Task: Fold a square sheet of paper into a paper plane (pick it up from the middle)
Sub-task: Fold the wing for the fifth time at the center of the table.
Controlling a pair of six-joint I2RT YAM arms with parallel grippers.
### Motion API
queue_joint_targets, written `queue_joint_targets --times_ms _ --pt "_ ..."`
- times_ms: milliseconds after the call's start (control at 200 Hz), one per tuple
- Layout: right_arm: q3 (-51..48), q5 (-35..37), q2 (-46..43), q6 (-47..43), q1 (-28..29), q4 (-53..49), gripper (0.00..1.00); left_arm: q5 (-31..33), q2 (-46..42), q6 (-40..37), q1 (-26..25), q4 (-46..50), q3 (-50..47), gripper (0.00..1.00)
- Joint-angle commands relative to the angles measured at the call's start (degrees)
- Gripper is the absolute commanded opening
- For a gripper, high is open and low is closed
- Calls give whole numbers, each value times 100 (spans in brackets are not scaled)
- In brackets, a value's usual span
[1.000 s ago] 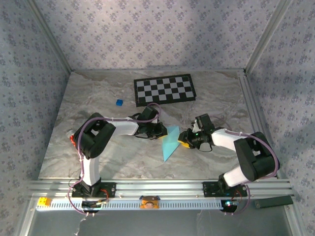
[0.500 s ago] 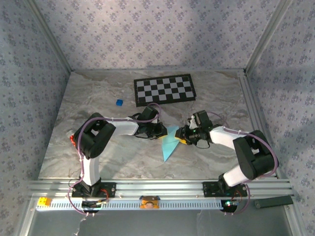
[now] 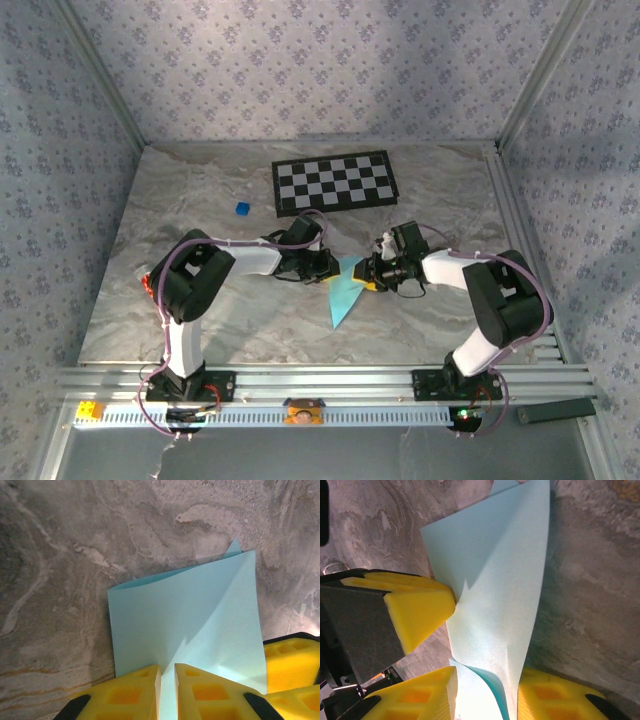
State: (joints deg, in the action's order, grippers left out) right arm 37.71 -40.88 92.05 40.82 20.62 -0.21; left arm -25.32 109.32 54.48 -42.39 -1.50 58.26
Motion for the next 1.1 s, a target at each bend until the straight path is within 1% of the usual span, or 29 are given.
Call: queue_joint_targets --times_ms 0,255,480,605,750,805,945,1099 --pt "121 -164 49 -215 -61 0 32 28 166 -88 -24 251 -60 16" --pt "204 -427 321 -357 -172 91 31 27 162 -95 -30 255 -45 16" --pt "305 -524 427 -434 -247 74 28 23 173 -95 -28 255 -43 16" --pt "298 -568 404 -434 -306 78 25 27 157 -86 -27 225 -84 16" --pt "308 -664 480 -434 -313 82 20 12 167 -85 -32 220 -66 16" --pt "318 -671 522 -627 -313 74 19 18 164 -87 -32 229 -66 16" --pt "335 -718 611 -655 -322 90 19 11 144 -69 -25 214 -60 16" --pt "350 -719 615 -680 -356 73 13 11 119 -95 -28 220 -47 16"
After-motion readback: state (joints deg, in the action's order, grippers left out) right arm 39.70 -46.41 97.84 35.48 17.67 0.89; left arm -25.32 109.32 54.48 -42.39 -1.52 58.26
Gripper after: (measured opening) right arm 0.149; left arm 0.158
